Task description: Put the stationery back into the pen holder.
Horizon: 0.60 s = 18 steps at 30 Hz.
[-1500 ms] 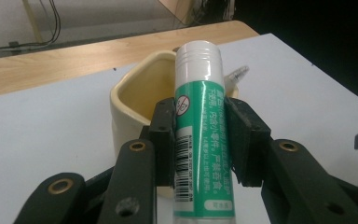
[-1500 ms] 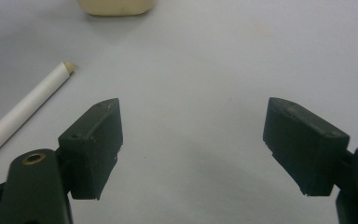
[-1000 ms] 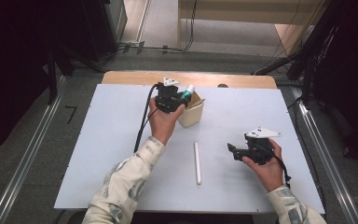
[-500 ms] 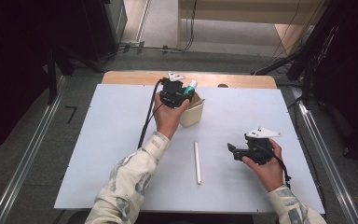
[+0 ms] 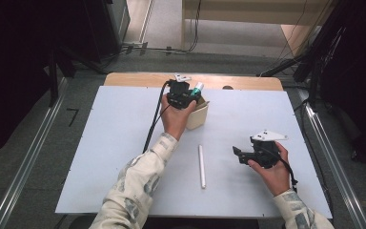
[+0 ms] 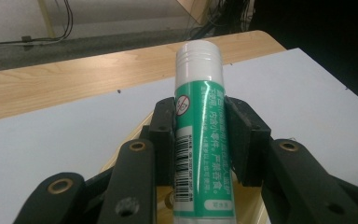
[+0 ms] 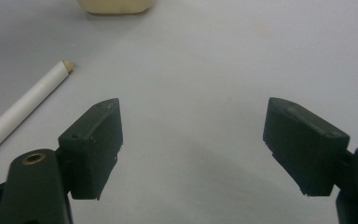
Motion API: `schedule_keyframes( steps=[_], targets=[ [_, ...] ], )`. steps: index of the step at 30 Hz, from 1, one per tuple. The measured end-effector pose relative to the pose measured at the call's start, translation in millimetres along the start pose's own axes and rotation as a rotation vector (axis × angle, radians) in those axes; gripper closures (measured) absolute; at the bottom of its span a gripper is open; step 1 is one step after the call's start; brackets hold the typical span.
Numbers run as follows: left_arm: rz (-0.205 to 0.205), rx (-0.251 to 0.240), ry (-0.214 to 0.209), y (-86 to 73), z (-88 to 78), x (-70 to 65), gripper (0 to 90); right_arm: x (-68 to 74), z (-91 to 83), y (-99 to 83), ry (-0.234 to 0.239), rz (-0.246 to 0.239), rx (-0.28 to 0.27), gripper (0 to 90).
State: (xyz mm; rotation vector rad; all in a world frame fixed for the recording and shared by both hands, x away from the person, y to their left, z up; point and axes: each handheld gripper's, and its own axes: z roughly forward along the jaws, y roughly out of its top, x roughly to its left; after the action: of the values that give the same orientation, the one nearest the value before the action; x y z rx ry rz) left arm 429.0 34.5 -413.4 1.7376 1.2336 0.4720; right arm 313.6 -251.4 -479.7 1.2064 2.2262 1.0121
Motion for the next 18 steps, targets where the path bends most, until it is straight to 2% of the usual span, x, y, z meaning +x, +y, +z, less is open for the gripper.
schedule_keyframes(
  steps=[2,18],
  targets=[
    [0.012,0.003,0.006,-0.6,1.0,-0.5,66.8,0.0,0.1,0.0,0.0,0.001,0.001,18.5],
    [0.014,0.0,0.005,-3.4,6.6,-1.3,66.7,0.0,0.2,-0.1,0.0,0.003,0.003,18.5]
  ],
)
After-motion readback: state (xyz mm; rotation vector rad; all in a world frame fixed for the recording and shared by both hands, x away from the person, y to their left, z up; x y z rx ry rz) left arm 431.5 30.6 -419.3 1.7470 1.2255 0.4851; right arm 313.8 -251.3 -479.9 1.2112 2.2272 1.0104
